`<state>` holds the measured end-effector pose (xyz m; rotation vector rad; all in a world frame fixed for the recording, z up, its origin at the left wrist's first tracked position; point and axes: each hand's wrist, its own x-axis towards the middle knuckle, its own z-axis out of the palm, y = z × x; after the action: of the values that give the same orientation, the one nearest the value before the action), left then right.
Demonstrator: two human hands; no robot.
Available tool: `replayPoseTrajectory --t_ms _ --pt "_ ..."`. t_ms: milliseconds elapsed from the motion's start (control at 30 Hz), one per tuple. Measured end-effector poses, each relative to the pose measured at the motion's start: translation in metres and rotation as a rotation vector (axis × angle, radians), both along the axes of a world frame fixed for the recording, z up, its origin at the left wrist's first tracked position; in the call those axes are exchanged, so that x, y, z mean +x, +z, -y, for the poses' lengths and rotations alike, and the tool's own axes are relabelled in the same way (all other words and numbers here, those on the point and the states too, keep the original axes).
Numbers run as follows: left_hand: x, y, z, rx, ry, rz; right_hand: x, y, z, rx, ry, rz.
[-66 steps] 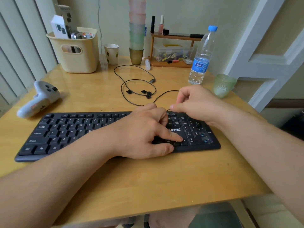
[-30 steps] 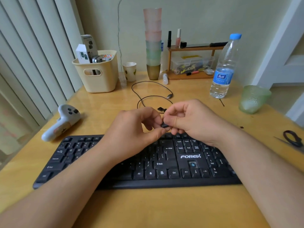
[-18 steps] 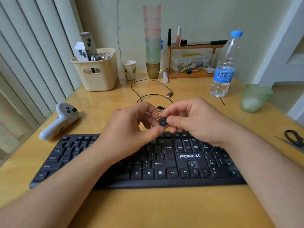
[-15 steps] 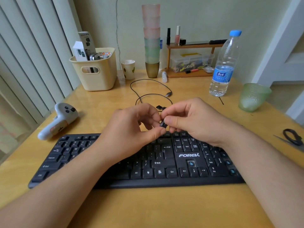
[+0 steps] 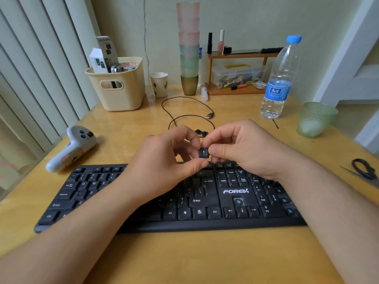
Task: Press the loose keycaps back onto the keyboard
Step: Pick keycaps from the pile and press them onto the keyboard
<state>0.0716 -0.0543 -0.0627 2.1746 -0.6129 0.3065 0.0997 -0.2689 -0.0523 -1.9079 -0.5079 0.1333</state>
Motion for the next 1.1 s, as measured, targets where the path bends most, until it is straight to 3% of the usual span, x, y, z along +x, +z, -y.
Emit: replayPoseTrajectory --t_ms 533,733,867,1000,1100 --pt "0.0 -0.002 0.0 0.013 0.012 -0.023 -0.004 0.007 0.005 -0.056 0.038 -0.005" --pt "-0.006 -0.005 0.007 0.109 -0.044 0.015 -0.013 0.024 0.003 -0.382 0.063 -0.03" --pt "-0.008 -0.005 0.008 0.184 -0.139 -0.014 -0.019 0.043 0.01 -0.626 -0.031 -0.053" --pt "-0.008 -0.009 0.008 0.358 -0.236 0.087 -0.038 0.033 0.021 -0.779 -0.14 -0.105" --pt "-0.009 -0.014 0.01 0.392 -0.309 0.13 -0.053 0.021 0.022 -0.776 -0.195 -0.135"
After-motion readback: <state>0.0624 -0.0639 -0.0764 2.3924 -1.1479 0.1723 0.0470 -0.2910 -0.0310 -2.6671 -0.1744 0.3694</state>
